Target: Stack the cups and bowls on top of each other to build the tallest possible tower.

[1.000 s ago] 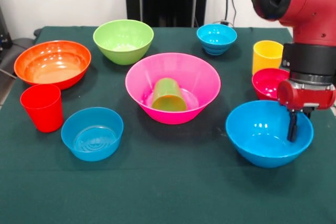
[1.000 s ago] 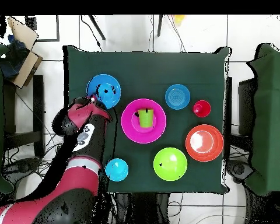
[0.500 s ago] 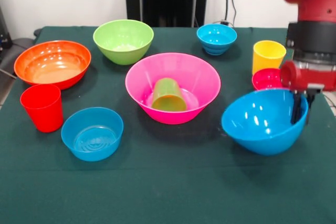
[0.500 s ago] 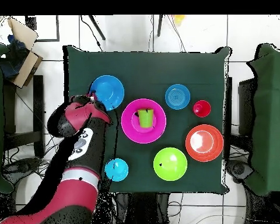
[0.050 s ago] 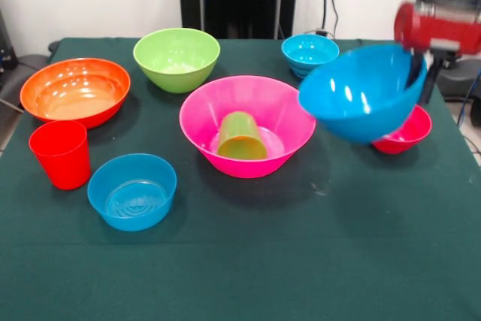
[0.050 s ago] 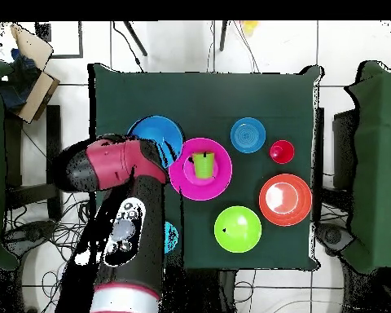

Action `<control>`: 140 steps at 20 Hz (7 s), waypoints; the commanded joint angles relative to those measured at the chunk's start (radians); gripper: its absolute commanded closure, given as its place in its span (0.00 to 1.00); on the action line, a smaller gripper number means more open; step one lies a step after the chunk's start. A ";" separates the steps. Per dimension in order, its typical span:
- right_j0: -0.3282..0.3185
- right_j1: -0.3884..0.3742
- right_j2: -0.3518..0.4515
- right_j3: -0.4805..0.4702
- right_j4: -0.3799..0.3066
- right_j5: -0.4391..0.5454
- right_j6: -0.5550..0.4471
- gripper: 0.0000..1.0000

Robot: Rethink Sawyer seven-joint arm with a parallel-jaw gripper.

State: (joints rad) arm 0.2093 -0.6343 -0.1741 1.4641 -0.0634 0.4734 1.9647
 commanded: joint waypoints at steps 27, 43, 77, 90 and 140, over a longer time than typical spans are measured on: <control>-0.578 -0.446 0.540 0.687 -0.191 -0.204 -0.165 1.00; -0.609 -0.606 0.619 0.824 -0.141 -0.125 -0.115 1.00; -0.707 -0.336 0.675 0.410 -0.302 0.059 -0.137 1.00; -0.706 -0.240 0.643 0.431 -0.418 -0.091 -0.068 1.00; -0.640 -0.300 0.616 0.450 -0.405 -0.079 0.040 0.00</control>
State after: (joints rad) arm -0.4503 -0.9334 0.4520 1.9394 -0.4611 0.3636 1.9643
